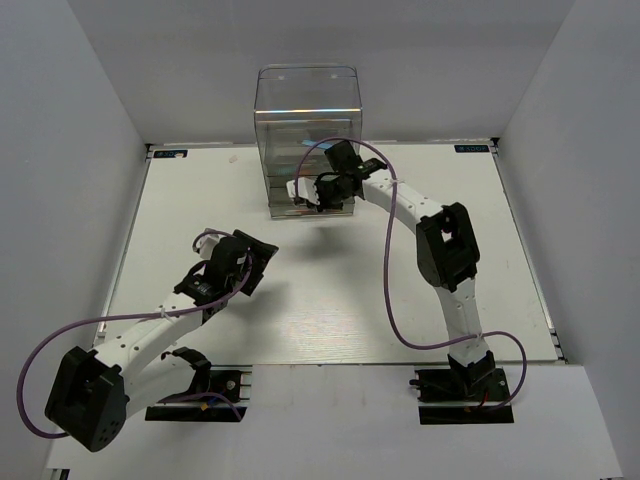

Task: Sort the stationery into containers
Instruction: Place the pen in the drawer, then close the drawer in the storage box.

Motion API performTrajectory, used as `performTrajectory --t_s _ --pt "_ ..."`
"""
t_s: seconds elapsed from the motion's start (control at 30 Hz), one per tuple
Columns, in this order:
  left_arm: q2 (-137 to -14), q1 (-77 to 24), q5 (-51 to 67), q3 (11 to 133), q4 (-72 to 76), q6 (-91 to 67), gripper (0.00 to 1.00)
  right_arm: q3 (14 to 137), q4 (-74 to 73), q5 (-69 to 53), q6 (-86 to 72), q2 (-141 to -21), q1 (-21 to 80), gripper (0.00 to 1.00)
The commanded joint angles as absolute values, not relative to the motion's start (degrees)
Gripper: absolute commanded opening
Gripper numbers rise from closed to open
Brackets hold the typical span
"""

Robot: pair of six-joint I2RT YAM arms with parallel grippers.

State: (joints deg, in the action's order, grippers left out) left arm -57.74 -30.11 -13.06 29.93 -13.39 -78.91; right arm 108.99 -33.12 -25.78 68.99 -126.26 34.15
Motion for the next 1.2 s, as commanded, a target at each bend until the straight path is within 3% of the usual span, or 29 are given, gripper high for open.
performTrajectory --t_s 0.0,0.27,0.43,0.7,1.17 --pt "-56.96 -29.79 -14.06 30.50 -14.15 -78.40 0.94 111.44 -41.38 -31.29 72.60 -125.50 34.36 0.00" --pt "-55.63 -29.79 -14.59 30.50 -15.21 -78.40 0.94 111.53 -40.88 -27.09 69.81 -129.28 34.89 0.00" --pt "-55.63 -29.79 -15.11 31.11 -15.73 -78.40 0.94 111.09 -26.31 -16.89 61.54 -132.44 35.59 0.00" --pt "-56.68 -29.79 -15.12 31.64 -15.73 -78.40 0.94 111.10 -16.10 -4.68 53.71 -133.33 36.12 0.00" --pt "-56.16 -29.79 -15.12 31.64 -16.26 -78.40 0.94 107.05 -9.23 2.20 50.89 -130.97 36.91 0.00"
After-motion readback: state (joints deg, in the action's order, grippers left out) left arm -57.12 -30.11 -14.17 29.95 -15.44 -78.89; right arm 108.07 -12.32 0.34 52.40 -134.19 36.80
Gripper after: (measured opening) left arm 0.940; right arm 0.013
